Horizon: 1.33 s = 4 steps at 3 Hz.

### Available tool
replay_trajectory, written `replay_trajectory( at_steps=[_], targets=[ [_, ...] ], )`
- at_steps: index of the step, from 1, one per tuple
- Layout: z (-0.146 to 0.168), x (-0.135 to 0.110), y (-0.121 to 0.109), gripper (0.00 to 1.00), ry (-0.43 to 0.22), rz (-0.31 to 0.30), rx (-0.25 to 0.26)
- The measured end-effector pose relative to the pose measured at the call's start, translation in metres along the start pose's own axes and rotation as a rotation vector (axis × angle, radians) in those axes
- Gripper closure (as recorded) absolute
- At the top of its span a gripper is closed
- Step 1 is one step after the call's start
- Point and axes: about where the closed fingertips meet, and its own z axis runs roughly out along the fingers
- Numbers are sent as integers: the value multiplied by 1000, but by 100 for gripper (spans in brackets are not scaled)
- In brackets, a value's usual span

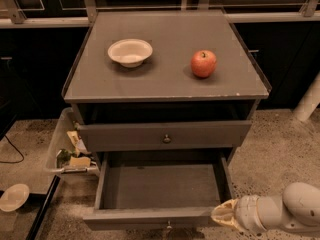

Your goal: Close middle drawer

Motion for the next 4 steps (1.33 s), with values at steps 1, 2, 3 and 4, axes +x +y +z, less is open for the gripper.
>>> replay_trajectory(
  at_steps=[1, 2, 3, 4],
  targets=[
    [23, 11, 1, 100, -23, -18, 16],
    [45, 20, 1, 100, -38, -45, 22],
    [66, 36, 4, 100, -35, -63, 15],
    [82, 53, 2, 100, -6, -77, 13]
  ],
)
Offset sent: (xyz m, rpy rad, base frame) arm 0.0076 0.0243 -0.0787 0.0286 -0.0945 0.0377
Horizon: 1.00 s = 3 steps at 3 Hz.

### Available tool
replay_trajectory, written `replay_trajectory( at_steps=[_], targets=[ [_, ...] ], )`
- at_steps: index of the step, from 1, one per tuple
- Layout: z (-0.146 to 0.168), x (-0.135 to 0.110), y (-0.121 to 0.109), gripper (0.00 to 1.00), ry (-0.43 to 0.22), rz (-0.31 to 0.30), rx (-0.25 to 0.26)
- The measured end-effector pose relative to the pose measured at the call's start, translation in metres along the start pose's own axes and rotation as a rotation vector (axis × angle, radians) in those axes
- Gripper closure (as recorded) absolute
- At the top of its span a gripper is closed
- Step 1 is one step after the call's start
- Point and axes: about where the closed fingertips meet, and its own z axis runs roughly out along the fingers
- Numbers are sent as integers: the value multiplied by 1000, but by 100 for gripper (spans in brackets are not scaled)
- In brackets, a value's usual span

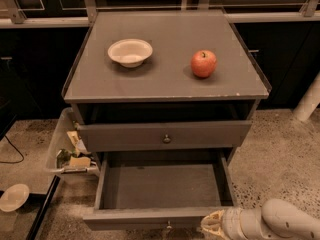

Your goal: Close middle drawer

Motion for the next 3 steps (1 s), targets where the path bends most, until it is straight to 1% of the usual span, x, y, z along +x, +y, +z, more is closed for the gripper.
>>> replay_trajectory(
  at_steps=[1, 2, 3],
  targets=[
    [9, 9, -5, 100, 25, -13, 7],
    [9, 9, -5, 81, 26, -13, 7],
    [9, 9, -5, 58, 26, -13, 7]
  ],
)
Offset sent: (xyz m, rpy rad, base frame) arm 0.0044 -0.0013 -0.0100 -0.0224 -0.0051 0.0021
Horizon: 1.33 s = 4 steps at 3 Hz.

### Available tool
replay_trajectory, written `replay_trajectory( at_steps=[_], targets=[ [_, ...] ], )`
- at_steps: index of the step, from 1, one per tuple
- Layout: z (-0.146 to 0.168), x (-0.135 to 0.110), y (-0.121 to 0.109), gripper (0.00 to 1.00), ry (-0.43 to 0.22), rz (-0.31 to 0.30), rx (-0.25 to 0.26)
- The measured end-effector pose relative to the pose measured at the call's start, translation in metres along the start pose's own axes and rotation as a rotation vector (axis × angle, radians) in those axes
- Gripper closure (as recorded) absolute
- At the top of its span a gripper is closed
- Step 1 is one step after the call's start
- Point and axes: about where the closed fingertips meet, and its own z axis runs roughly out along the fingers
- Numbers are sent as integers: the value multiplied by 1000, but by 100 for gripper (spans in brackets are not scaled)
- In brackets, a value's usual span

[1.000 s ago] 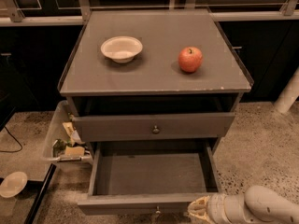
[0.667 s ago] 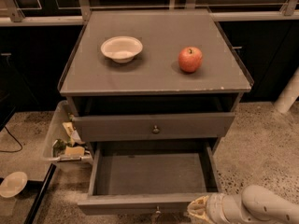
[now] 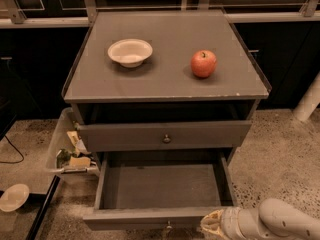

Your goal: Close middle drawer

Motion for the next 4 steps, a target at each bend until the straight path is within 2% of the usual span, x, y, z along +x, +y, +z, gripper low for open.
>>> replay_trajectory(
  at_steps=[1, 2, 3, 4],
  targets=[
    [0, 0, 0, 35, 0, 0, 0],
    [5, -2, -12, 11, -20, -2, 17],
    [4, -2, -12, 15, -20, -3, 18],
    [9, -12, -44, 38, -45, -44, 53]
  ],
)
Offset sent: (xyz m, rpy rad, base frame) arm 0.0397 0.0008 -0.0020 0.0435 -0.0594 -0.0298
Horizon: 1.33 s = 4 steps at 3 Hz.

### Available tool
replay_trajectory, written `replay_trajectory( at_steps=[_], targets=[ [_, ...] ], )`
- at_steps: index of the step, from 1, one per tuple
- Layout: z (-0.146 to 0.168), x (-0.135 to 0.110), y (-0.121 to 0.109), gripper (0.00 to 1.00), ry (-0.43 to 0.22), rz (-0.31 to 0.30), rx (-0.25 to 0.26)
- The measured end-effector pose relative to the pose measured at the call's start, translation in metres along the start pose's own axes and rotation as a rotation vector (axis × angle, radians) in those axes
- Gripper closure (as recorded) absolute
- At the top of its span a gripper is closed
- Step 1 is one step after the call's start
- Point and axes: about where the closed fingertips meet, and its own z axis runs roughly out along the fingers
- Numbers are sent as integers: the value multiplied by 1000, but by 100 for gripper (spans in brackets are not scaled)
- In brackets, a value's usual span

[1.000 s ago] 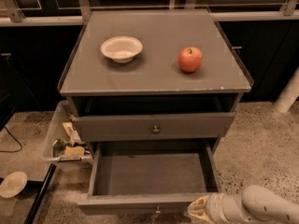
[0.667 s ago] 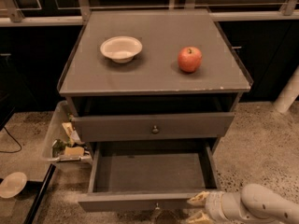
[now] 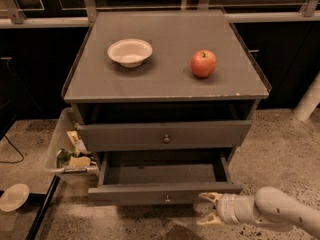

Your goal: Close middle drawer

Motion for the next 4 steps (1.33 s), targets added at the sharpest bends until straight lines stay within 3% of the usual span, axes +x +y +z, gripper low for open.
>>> replay_trajectory(
  at_steps=[2, 3, 4],
  targets=[
    [12, -1, -82, 84, 8, -86, 13],
    [12, -1, -82, 100, 8, -86, 13],
    [12, -1, -82, 94, 8, -86, 13]
  ],
)
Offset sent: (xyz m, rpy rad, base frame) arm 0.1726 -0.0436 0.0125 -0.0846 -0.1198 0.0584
